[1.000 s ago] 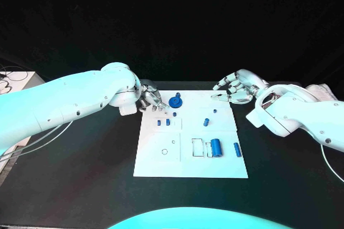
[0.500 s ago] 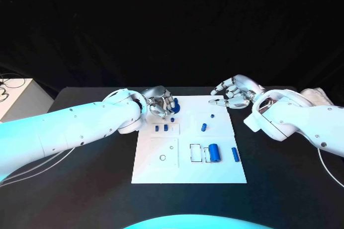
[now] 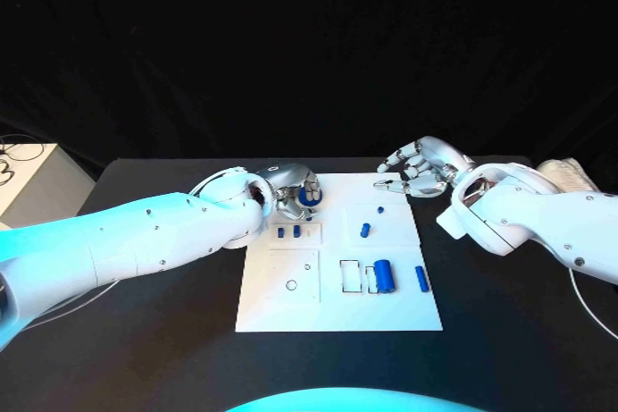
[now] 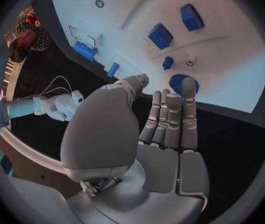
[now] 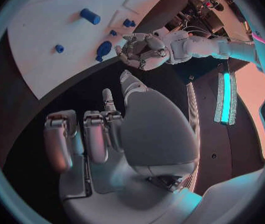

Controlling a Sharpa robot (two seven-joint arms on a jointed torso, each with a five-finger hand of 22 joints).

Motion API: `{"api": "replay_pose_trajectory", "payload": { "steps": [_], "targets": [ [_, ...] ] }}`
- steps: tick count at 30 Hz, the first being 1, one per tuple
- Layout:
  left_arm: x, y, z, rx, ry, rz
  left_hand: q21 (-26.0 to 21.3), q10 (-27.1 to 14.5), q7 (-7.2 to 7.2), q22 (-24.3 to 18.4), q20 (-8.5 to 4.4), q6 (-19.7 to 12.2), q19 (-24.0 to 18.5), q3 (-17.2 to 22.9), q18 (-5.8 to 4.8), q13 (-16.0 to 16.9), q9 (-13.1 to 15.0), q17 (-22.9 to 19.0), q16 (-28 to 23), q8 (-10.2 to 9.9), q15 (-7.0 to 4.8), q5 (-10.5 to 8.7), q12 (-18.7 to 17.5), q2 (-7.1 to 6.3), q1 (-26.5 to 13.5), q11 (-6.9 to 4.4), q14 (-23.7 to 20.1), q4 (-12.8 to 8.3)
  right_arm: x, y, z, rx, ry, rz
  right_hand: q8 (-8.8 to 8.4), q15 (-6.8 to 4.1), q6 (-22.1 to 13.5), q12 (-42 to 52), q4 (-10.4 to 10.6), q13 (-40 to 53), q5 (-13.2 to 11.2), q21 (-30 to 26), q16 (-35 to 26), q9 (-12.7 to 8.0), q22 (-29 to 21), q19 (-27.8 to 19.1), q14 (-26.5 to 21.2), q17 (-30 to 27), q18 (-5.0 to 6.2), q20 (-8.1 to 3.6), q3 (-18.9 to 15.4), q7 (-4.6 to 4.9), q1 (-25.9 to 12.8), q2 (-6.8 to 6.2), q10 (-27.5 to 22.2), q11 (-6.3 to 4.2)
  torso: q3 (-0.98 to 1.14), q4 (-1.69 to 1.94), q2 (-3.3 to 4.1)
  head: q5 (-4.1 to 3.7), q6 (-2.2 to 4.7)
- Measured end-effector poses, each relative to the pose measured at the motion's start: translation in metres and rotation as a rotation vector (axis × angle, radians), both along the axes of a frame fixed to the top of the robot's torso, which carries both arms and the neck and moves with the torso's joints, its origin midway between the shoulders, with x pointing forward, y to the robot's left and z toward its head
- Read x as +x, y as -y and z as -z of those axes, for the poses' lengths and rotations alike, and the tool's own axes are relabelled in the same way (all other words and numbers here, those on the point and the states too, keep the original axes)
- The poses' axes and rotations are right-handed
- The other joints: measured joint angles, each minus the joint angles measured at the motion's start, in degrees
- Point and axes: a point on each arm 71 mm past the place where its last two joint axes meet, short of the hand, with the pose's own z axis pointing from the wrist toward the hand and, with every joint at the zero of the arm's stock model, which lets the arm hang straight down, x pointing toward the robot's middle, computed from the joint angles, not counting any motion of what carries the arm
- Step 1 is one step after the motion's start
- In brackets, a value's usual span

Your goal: Assemble the parts on the task board

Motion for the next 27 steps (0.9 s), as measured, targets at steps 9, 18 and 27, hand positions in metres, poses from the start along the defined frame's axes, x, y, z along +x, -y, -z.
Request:
{"api": "replay_pose_trajectory", "payload": {
  "steps": [9,18,27],
  "targets": [
    [0.0,0.004,0.007,0.066,-0.023,0.014,0.5,0.6,0.48,0.4,0.2,0.9,-0.2,-0.6,0.0,-0.7,-1.4,0.1,1.4,-0.6,-0.2,0.0,0.0,0.0,0.0,-0.11,0.2,0.3,0.001,0.001,-0.002,0.012,0.022,0.008,0.0,0.0,-0.6,-6.5,0.2,0.0,0.0,-3.2,-1.6,-0.1,0.0,0.0,0.0,0.0,0.0,0.0,0.2,-0.2,0.6,0.06,-3.8,0.1,0.02,0.06,-0.01,-0.07,-0.06],
    [0.001,0.007,0.012,0.096,-0.03,0.013,1.3,1.6,0.38,1.0,0.2,2.4,-0.2,0.0,0.0,-1.4,-2.8,0.0,3.2,-0.9,-0.12,0.0,0.0,0.11,1.3,-0.31,0.7,0.3,0.001,0.0,-0.003,0.022,0.039,0.012,0.25,0.01,-0.6,-8.8,0.0,0.0,0.0,-4.9,-2.0,-0.1,0.0,0.0,0.0,0.0,0.0,0.0,0.3,-0.21,0.6,0.06,-5.4,0.1,-0.01,0.06,-0.04,-0.11,-0.05],
    [0.003,0.008,0.014,0.112,-0.027,0.008,1.9,2.0,0.58,1.6,0.19,3.2,-0.2,1.6,0.0,-2.1,-4.0,-1.0,3.5,-1.2,-0.12,0.0,-0.5,0.38,2.1,-0.31,0.7,-0.2,0.001,0.0,-0.003,0.027,0.045,0.013,0.24,0.01,-0.6,-8.8,0.0,0.0,0.0,-4.9,-2.0,-0.1,0.0,0.0,0.0,0.0,0.0,0.0,0.3,-0.21,0.6,0.06,-5.4,0.1,-0.01,0.02,0.0,-0.14,-0.16]
  ]
}}
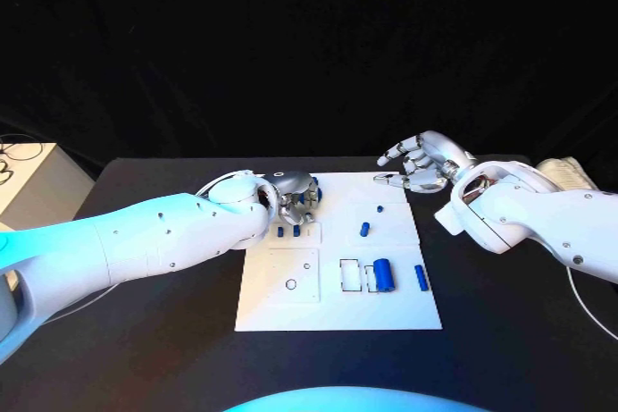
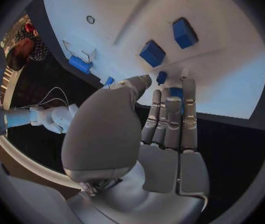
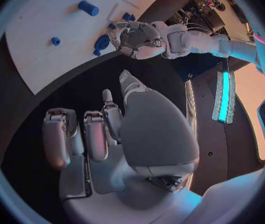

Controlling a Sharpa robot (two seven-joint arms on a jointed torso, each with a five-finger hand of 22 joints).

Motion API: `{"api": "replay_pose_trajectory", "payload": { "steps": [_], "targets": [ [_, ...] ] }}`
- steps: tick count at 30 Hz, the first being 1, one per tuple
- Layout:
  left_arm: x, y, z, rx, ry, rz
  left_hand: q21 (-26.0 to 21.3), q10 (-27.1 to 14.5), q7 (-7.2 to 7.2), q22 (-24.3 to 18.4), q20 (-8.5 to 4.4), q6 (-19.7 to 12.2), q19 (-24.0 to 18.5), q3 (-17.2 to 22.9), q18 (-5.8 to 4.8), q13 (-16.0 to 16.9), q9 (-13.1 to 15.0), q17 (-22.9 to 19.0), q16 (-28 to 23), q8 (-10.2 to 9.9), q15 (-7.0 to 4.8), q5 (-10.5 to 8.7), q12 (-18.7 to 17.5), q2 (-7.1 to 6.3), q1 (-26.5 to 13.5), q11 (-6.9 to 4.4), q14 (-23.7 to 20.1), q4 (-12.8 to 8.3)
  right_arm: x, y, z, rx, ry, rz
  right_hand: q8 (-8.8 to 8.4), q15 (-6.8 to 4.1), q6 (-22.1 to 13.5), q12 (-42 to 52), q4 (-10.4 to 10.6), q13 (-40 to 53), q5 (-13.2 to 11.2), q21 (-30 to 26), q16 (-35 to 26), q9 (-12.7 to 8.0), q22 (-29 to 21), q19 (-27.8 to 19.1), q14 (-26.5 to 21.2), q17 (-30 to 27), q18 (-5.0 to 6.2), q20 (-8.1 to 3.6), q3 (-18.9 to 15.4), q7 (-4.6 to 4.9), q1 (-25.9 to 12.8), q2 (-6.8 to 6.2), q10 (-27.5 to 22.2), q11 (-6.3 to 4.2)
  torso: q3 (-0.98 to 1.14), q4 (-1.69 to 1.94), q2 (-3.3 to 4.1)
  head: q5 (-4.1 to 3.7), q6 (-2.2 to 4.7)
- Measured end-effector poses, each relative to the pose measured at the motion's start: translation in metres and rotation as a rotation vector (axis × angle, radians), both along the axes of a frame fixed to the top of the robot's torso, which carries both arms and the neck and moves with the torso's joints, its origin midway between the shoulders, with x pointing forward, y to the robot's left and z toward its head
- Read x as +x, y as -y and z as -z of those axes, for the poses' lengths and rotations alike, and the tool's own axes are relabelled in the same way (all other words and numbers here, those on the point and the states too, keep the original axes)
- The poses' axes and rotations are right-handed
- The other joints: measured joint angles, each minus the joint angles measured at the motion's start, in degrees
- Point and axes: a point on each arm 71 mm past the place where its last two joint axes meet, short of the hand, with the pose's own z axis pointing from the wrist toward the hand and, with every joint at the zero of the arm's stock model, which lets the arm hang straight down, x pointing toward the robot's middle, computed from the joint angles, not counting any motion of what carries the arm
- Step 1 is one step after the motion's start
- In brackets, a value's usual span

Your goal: Assemble the parts on the task board

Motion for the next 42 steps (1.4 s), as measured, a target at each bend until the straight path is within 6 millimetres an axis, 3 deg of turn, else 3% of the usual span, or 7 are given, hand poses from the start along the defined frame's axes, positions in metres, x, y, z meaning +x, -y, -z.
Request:
{"api": "replay_pose_trajectory", "payload": {
  "steps": [32,42],
  "targets": [
    [0.0042,0.0005,0.0078,0.038,-0.037,-0.009,2.2,3.2,-0.41,1.9,-0.42,1.8,-0.4,3.6,0.01,-2.2,-2.3,-0.5,2.5,-1.0,-0.39,0.01,-2.3,0.23,0.7,-0.3,0.4,-1.4,-0.0006,-0.0009,-0.0001,0.002,0.0,-0.003,-0.01,0.0,0.0,0.0,0.1,0.0,0.0,0.0,0.0,0.0,0.0,0.0,0.0,0.0,0.0,0.0,0.1,0.0,0.0,0.0,0.0,0.0,0.01,0.03,-0.03,-0.15,-0.37],
    [0.0065,0.0011,0.0077,0.033,-0.037,-0.01,3.6,6.6,-1.19,3.2,-0.63,4.7,-0.6,4.9,0.02,-4.0,-2.9,-0.5,4.2,-1.2,-1.11,0.0,-5.3,0.52,1.0,-1.01,1.4,-2.4,-0.0008,-0.0013,-0.0002,0.003,0.0,-0.005,-0.01,0.0,0.0,0.0,0.2,0.0,0.0,0.0,0.0,0.0,0.0,0.0,0.0,0.0,0.0,0.0,0.1,0.0,0.0,0.0,0.0,0.0,0.01,0.04,-0.03,-0.21,-0.41]
  ]
}}
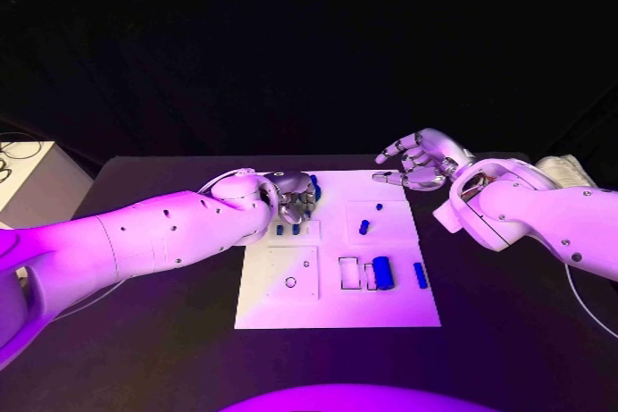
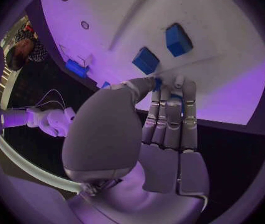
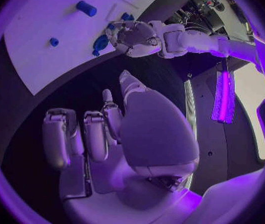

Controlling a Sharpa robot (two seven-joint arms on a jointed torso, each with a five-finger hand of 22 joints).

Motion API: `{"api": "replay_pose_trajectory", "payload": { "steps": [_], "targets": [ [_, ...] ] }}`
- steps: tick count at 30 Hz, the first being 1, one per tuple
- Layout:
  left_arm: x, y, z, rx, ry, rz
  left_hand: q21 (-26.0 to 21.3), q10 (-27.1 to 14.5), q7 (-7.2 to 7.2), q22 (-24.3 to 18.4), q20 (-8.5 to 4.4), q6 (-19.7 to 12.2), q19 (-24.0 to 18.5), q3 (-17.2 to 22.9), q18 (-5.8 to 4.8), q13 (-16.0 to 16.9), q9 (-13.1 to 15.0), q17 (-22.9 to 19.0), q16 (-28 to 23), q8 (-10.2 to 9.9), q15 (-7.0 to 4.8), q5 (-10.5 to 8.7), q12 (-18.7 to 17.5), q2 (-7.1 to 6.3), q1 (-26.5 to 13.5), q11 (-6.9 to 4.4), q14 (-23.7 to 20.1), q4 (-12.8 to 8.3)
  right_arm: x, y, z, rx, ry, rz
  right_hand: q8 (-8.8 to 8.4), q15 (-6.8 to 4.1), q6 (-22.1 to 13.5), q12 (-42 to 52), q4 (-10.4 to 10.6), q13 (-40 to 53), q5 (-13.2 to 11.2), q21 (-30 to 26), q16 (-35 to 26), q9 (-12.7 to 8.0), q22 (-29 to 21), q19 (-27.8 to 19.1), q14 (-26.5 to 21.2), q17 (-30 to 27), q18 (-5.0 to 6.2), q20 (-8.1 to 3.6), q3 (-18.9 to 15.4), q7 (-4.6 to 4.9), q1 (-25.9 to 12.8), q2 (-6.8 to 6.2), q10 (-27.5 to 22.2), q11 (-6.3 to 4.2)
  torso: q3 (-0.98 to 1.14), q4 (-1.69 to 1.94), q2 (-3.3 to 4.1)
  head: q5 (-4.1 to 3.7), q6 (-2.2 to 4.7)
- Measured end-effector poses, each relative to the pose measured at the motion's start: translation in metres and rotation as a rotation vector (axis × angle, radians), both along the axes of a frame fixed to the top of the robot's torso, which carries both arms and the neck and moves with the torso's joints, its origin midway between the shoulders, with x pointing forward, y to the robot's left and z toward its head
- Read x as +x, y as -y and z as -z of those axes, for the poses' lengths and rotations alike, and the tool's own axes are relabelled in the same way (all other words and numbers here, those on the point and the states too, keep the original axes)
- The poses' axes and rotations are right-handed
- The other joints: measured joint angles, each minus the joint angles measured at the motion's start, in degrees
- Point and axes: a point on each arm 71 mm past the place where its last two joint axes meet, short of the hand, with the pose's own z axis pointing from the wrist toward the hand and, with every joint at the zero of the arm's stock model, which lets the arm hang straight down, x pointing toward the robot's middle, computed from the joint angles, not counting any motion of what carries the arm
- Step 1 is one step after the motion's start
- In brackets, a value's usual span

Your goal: Assemble the parts on the task board

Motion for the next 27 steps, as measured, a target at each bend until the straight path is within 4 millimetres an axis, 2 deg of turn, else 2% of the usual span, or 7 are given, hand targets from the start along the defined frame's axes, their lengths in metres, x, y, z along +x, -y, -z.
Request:
{"api": "replay_pose_trajectory", "payload": {
  "steps": [8,12,21,27],
  "targets": [
    [0.001,-0.001,0.0,-0.013,0.007,-0.003,3.1,5.1,-0.48,2.9,-0.84,3.2,1.4,0.8,-0.01,-1.6,0.1,1.8,1.7,-0.7,-0.76,0.0,-4.0,1.1,0.0,-0.83,2.8,-1.3,0.0,0.0,0.0,0.0,-0.001,-0.001,0.0,0.0,0.0,0.0,0.0,0.0,0.0,0.0,0.0,0.0,0.0,0.0,0.0,0.0,0.0,0.0,0.0,0.0,0.0,0.0,0.0,0.0,-0.01,-0.02,0.01,-0.08,-0.01],
    [0.001,-0.002,0.001,-0.023,0.013,-0.004,4.1,6.8,-0.58,3.9,-0.81,4.0,1.9,1.0,-0.01,-2.0,0.3,2.2,2.0,-1.0,-0.9,0.0,-5.5,1.38,-0.2,-1.09,3.3,-2.1,0.0,0.0,0.0,0.0,-0.001,-0.001,0.0,0.0,0.0,0.0,0.0,0.0,0.0,0.0,0.0,0.0,0.0,0.0,0.0,0.0,0.0,0.0,0.0,0.0,0.0,0.0,0.0,0.0,-0.01,-0.01,0.01,-0.12,0.05],
    [0.0,-0.009,-0.002,-0.059,0.037,-0.007,4.6,8.1,-0.48,4.7,-1.02,4.8,2.1,1.4,-0.02,-2.7,0.4,2.0,2.3,-2.0,-0.92,-0.01,-8.6,1.53,-0.3,-1.11,3.7,-2.5,0.0,0.0,0.0,0.0,-0.002,-0.002,0.0,0.0,0.0,0.0,0.0,0.0,0.0,0.0,0.0,0.0,0.0,0.0,0.0,0.0,0.0,0.0,0.0,0.0,0.0,0.0,0.0,0.0,-0.03,0.0,-0.01,-0.13,0.3],
    [-0.003,-0.015,-0.011,-0.1,0.051,-0.006,4.9,8.4,-0.48,4.9,-1.02,4.8,2.1,1.3,-0.02,-2.8,0.4,2.0,2.3,-2.3,-0.92,-0.01,-9.4,1.53,-0.3,-1.0,3.7,-2.7,0.0,0.0,0.0,-0.001,-0.002,-0.002,0.0,0.0,0.0,0.0,0.0,0.0,0.0,0.0,0.0,0.0,0.0,0.0,0.0,0.0,0.0,0.0,0.0,0.0,0.0,0.0,0.0,0.0,-0.04,0.02,-0.04,-0.14,0.43]
  ]
}}
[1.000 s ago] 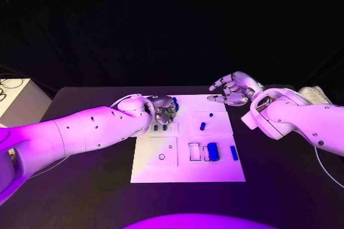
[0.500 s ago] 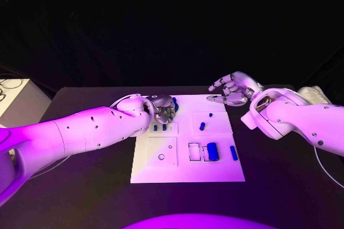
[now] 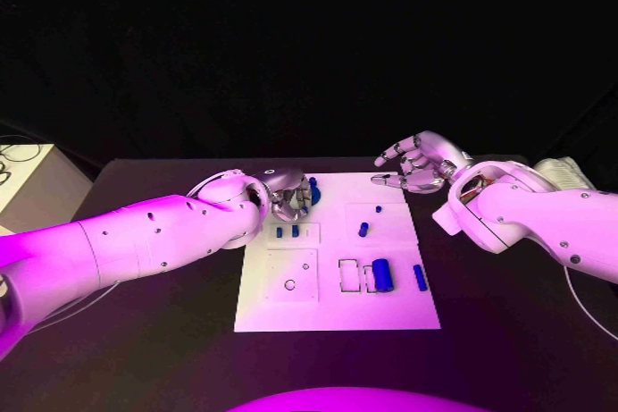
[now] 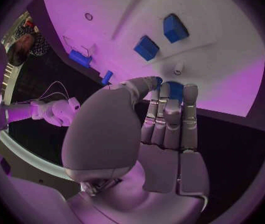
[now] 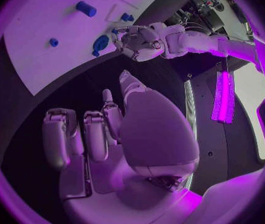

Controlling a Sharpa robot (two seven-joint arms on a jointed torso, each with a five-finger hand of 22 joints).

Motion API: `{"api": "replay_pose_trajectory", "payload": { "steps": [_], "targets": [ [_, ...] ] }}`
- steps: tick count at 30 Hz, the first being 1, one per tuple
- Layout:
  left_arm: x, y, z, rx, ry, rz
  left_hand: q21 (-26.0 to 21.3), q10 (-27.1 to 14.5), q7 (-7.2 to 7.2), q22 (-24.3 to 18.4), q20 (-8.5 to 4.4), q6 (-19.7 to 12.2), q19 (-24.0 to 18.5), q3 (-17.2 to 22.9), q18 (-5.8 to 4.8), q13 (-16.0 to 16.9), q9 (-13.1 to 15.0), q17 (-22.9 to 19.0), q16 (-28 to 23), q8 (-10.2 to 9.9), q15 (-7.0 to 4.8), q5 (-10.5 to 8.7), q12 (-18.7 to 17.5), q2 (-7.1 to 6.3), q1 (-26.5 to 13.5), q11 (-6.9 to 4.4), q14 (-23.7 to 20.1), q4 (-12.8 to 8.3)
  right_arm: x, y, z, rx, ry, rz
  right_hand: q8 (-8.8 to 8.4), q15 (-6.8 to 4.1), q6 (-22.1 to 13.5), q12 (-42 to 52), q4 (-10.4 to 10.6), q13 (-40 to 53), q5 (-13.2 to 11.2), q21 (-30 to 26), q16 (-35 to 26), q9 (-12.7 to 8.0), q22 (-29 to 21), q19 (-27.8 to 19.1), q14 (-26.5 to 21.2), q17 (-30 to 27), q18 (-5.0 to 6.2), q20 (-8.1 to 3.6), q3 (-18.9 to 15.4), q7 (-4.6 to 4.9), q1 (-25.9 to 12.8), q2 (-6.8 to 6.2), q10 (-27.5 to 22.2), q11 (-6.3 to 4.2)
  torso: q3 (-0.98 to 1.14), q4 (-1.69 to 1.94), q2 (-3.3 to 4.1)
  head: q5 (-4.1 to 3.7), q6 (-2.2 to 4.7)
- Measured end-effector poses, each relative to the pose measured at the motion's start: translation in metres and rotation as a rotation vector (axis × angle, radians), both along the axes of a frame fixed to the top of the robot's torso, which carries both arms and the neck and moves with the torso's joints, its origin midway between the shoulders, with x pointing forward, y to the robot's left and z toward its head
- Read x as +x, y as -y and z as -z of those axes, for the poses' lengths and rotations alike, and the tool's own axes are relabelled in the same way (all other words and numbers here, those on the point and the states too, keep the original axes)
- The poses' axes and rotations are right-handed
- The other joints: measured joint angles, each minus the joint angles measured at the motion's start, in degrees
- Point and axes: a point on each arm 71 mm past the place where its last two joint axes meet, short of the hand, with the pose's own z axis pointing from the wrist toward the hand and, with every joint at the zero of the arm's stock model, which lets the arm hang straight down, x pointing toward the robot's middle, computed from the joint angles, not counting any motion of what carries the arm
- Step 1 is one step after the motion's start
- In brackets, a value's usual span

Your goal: Assemble the parts on the task board

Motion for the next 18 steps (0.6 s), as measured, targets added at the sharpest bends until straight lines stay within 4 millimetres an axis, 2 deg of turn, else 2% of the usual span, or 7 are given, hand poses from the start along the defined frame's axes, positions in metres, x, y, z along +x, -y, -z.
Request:
{"api": "replay_pose_trajectory", "payload": {
  "steps": [8,18],
  "targets": [
    [-0.006,-0.017,-0.013,-0.045,-0.001,-0.007,0.0,0.6,0.12,0.1,0.0,0.3,0.0,0.0,0.01,-0.1,0.1,0.0,0.2,-0.4,0.21,0.0,-0.8,-0.39,-0.4,0.16,0.2,0.0,0.0,0.001,0.0,-0.001,-0.001,0.001,0.0,0.0,0.0,0.0,0.0,0.0,0.0,0.0,0.0,0.0,0.0,0.0,0.0,0.0,0.0,0.0,0.0,0.0,0.0,0.0,0.0,0.0,0.01,0.1,-0.08,0.08,0.14],
    [-0.005,-0.038,-0.012,-0.036,-0.031,-0.038,0.0,0.6,0.12,0.1,0.0,0.3,0.0,0.0,0.01,-0.1,0.1,-0.1,0.2,-0.4,0.21,0.0,-1.0,-0.39,-0.4,0.16,0.2,0.0,0.0,0.003,0.0,-0.002,-0.002,0.005,0.34,0.0,0.0,0.0,0.0,0.0,0.0,0.0,0.0,0.0,0.0,0.0,0.0,0.0,0.0,0.0,0.0,0.0,0.0,0.0,0.0,0.0,0.02,0.12,-0.04,0.29,0.21]
  ]
}}
